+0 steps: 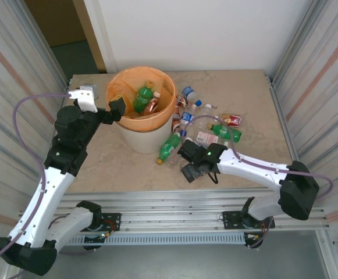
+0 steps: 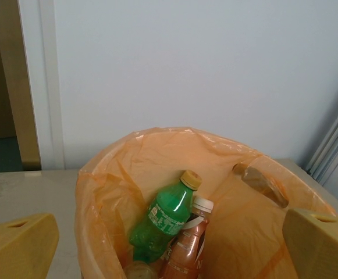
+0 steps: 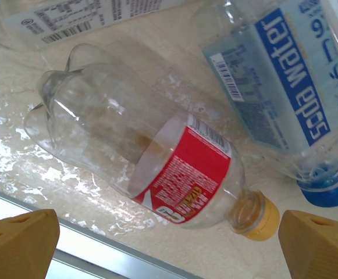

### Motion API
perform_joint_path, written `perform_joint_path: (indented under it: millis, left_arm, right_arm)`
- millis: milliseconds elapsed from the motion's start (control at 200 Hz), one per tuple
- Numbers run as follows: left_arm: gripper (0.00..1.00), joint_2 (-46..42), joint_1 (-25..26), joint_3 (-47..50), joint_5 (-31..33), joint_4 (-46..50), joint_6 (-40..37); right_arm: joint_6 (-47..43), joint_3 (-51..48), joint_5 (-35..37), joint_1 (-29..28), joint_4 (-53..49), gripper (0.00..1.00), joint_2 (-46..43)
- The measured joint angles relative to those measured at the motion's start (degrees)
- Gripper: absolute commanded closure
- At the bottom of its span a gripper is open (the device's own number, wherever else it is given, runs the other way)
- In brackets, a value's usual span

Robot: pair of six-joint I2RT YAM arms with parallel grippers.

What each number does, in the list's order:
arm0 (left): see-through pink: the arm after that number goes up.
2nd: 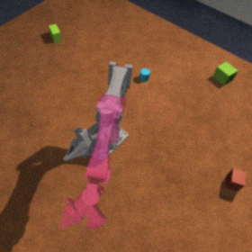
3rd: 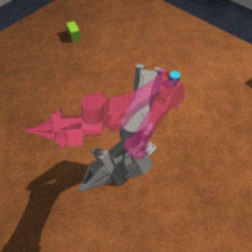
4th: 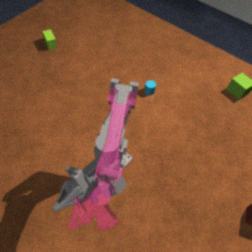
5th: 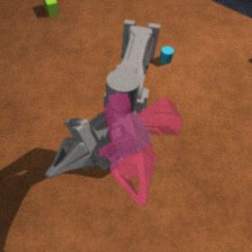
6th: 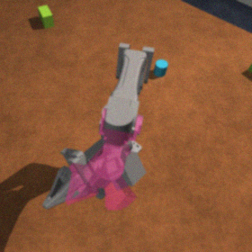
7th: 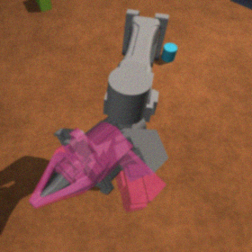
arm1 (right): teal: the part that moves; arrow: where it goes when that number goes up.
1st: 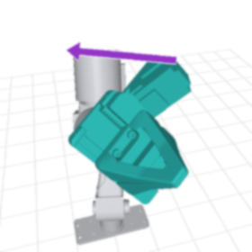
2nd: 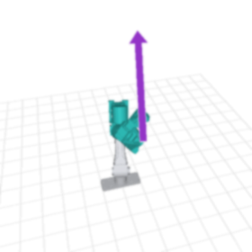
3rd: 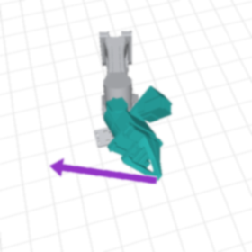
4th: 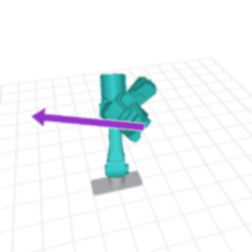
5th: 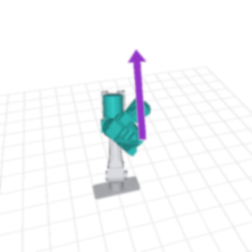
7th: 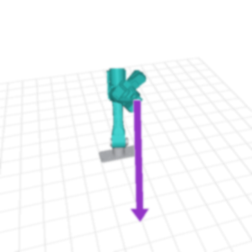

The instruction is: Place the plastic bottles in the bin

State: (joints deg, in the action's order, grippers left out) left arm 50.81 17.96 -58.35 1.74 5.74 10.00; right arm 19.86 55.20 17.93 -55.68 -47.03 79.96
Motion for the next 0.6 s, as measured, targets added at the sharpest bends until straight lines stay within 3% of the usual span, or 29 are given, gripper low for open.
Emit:
perform_joint_path:
  millis: [596]
  left_arm:
    - [0.01,-0.9,-0.02,1.11,1.38,-0.07,0.39]
  right_arm:
    - [-5.68,1.07,1.53,-0.24,3.37,0.09,8.61]
